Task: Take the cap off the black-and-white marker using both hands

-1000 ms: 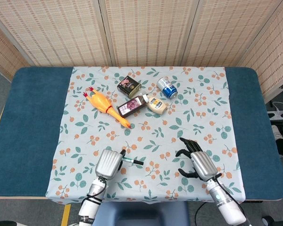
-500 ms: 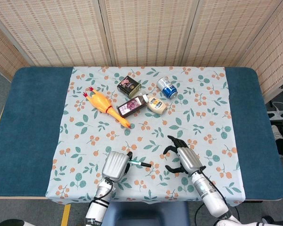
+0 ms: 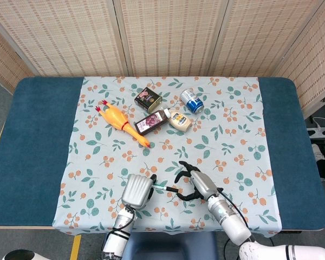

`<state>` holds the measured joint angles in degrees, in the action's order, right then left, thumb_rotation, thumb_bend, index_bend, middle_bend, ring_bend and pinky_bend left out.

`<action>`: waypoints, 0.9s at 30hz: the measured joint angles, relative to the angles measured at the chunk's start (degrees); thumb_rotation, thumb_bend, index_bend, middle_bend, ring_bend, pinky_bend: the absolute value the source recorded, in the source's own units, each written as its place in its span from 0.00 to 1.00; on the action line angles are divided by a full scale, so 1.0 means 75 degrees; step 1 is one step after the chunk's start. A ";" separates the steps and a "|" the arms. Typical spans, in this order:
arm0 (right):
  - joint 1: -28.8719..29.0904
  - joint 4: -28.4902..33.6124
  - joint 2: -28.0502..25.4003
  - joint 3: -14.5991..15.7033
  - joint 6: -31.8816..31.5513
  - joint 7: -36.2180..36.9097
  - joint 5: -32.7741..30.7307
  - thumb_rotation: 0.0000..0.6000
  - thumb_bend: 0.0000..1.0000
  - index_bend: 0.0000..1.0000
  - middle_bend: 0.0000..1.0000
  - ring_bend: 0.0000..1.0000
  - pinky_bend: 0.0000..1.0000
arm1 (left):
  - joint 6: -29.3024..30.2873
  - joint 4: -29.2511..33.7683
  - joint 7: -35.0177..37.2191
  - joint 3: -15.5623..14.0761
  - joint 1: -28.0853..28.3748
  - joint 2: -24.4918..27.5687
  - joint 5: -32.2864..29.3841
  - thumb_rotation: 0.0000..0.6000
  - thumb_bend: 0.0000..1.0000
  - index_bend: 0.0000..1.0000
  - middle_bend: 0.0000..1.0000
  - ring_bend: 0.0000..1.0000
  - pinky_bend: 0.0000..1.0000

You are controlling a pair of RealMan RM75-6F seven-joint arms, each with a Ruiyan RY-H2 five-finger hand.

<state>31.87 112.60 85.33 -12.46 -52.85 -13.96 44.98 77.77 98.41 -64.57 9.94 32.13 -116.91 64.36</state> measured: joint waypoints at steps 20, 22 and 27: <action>0.1651 0.0124 0.0129 -0.0236 -0.0474 -0.0919 -0.2655 1.00 0.30 0.46 0.00 0.00 0.00 | 0.0081 -0.0028 0.0111 0.0104 0.0198 0.0196 -0.0202 1.00 0.40 0.87 1.00 1.00 1.00; 0.1682 0.0140 0.0099 -0.0232 -0.0438 -0.0853 -0.2705 1.00 0.31 0.46 0.00 0.00 0.00 | 0.0076 -0.0038 0.0119 0.0093 0.0221 0.0200 -0.0209 1.00 0.40 0.87 1.00 1.00 1.00; 0.1797 0.0188 0.0019 -0.0180 -0.0336 -0.0716 -0.2743 1.00 0.31 0.45 0.00 0.00 0.00 | 0.0094 -0.0055 0.0145 0.0091 0.0258 0.0222 -0.0242 1.00 0.40 0.87 1.00 1.00 1.00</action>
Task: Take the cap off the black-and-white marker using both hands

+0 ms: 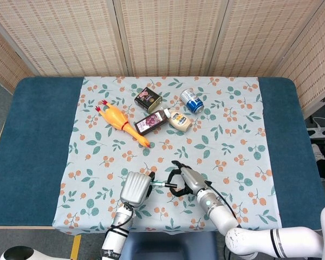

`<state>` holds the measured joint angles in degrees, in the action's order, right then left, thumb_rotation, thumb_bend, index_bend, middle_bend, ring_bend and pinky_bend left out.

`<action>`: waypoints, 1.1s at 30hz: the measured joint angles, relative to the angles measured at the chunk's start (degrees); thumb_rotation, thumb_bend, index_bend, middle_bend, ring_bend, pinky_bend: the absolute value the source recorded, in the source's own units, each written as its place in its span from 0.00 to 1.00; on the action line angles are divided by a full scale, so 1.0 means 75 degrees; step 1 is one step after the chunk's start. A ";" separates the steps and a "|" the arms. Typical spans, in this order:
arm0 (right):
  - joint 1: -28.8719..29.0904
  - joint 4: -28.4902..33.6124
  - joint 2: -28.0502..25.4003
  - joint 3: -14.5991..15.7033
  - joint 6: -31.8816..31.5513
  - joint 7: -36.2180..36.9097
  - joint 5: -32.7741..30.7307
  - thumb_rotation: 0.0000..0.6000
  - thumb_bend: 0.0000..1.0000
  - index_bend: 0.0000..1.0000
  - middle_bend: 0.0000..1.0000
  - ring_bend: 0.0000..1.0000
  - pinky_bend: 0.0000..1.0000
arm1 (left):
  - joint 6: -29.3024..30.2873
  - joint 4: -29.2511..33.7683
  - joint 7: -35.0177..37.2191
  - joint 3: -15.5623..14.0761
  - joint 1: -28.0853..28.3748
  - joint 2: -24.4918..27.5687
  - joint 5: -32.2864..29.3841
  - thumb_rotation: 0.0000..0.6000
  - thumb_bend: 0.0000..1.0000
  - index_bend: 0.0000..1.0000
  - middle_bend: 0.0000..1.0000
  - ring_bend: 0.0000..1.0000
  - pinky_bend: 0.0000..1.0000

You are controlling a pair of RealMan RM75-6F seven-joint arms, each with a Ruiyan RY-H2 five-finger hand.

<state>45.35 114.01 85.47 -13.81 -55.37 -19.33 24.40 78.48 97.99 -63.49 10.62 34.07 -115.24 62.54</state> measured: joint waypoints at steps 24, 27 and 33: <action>0.0268 0.0077 0.0006 0.0194 -0.0161 0.0436 0.0058 1.00 0.44 0.55 0.00 0.00 0.00 | 0.0053 -0.0025 0.0096 -0.0082 0.0144 0.0050 -0.0158 1.00 0.40 0.87 1.00 1.00 1.00; 0.0274 0.0058 0.0017 0.0199 -0.0191 0.0497 0.0070 1.00 0.49 0.57 0.00 0.00 0.00 | 0.0072 -0.0012 0.0119 -0.0073 0.0152 0.0067 -0.0160 1.00 0.40 0.87 1.00 1.00 1.00; 0.0295 0.0119 -0.0060 0.0213 -0.0166 0.0568 0.0084 1.00 0.56 0.62 0.00 0.00 0.00 | 0.0055 -0.0046 0.0169 -0.0024 0.0180 0.0105 -0.0234 1.00 0.40 0.87 1.00 1.00 1.00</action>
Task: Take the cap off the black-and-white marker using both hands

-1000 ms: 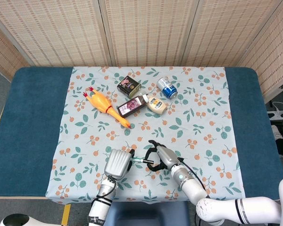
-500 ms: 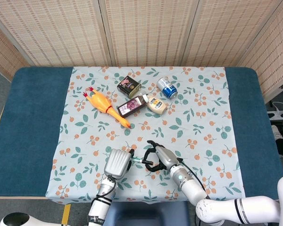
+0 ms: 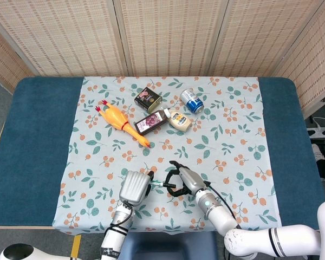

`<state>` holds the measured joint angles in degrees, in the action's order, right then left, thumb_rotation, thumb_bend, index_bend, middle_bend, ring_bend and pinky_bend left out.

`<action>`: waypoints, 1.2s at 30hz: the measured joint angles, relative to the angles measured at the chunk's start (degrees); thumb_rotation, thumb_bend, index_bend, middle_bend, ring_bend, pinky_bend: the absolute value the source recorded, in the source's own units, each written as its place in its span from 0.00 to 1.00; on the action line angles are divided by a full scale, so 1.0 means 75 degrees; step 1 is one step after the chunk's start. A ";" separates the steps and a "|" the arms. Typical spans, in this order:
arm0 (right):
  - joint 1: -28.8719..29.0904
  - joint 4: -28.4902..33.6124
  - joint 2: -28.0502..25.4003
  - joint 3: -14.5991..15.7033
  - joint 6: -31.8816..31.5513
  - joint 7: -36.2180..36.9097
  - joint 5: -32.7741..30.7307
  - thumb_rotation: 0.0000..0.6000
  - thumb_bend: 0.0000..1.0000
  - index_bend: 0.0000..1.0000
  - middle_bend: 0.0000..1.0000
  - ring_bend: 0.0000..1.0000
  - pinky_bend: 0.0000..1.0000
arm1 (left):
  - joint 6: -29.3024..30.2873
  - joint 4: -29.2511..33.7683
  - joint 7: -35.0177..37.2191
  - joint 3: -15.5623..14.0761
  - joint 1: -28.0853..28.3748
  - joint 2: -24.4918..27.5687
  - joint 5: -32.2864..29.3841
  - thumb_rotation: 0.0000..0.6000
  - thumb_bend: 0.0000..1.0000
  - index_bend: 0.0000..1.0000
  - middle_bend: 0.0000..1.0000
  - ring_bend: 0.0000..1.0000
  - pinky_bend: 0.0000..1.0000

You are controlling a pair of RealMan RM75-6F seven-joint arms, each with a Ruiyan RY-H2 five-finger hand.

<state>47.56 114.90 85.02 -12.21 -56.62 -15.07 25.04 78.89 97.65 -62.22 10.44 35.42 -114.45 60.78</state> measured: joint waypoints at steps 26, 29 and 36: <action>-0.0333 0.0194 -0.1170 0.0724 -0.0482 -0.0323 0.0479 1.00 0.58 0.63 0.00 0.00 0.00 | -0.0529 -0.1302 0.0683 0.0004 0.0153 0.0219 -0.0280 1.00 0.40 0.86 1.00 1.00 1.00; -0.0421 -0.0200 -0.0995 0.0780 -0.0517 -0.0262 0.0520 1.00 0.58 0.63 0.00 0.00 0.00 | -0.0730 -0.1785 0.0905 -0.0098 0.0164 0.0084 -0.0309 1.00 0.40 0.83 1.00 1.00 1.00; -0.0483 -0.0858 -0.0527 0.1059 -0.0402 -0.0483 0.0692 1.00 0.58 0.55 0.00 0.00 0.00 | -0.1087 -0.2293 0.1276 -0.0228 0.0192 -0.0104 -0.0315 1.00 0.40 0.70 1.00 1.00 1.00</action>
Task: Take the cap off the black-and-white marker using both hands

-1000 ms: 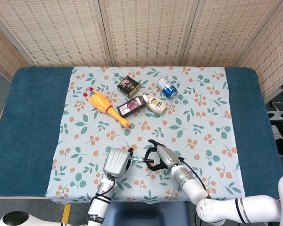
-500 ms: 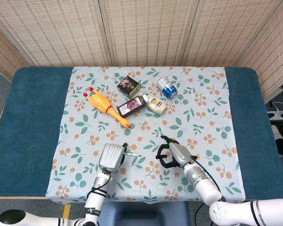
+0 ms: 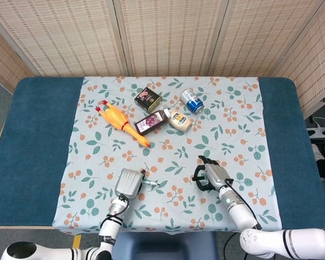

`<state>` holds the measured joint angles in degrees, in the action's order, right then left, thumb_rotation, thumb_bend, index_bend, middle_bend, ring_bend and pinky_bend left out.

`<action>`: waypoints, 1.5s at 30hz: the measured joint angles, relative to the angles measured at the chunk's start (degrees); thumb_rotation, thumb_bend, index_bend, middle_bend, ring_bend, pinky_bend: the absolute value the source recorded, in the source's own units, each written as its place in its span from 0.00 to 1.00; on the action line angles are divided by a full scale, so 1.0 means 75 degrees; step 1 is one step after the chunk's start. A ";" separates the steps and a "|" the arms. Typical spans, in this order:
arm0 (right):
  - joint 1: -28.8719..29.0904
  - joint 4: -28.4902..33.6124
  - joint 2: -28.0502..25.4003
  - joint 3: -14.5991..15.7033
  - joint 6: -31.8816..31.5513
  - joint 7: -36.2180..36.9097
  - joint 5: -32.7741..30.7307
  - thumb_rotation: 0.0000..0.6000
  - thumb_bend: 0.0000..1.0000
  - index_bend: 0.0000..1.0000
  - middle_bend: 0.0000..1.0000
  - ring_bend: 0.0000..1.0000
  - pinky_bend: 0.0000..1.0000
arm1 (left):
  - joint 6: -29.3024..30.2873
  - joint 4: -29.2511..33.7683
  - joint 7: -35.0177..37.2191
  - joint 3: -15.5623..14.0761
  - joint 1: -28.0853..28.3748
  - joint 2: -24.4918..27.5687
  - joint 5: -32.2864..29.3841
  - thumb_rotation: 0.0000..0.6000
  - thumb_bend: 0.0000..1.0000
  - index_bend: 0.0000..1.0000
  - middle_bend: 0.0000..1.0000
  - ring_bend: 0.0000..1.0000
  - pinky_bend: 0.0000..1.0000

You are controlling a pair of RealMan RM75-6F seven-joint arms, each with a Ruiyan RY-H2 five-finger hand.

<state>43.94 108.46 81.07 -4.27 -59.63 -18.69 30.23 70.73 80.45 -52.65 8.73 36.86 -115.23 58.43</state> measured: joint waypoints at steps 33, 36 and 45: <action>-0.1617 0.1619 -0.2083 0.0946 -0.1397 0.0361 0.3888 1.00 0.47 0.00 0.00 0.00 0.00 | 0.0100 0.2816 0.2283 -0.1405 -0.0686 0.2927 0.1740 1.00 0.43 0.00 0.05 0.14 0.50; -0.2512 0.1431 -0.2574 0.1398 -0.2427 0.0778 0.5675 1.00 0.45 0.00 0.00 0.00 0.00 | 0.0348 0.2782 0.3920 -0.2040 -0.0993 0.3795 0.2777 1.00 0.44 0.00 0.00 0.00 0.28; -0.5380 -0.0912 -0.3220 0.2078 -0.5595 0.1598 0.7822 1.00 0.40 0.00 0.00 0.00 0.00 | 0.3493 0.0120 0.8323 -0.2842 -0.2776 0.5132 0.4776 1.00 0.45 0.00 0.00 0.00 0.18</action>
<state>3.58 101.62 56.92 11.32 -101.59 -6.70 88.89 96.93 81.35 9.77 -12.58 16.04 -76.74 94.25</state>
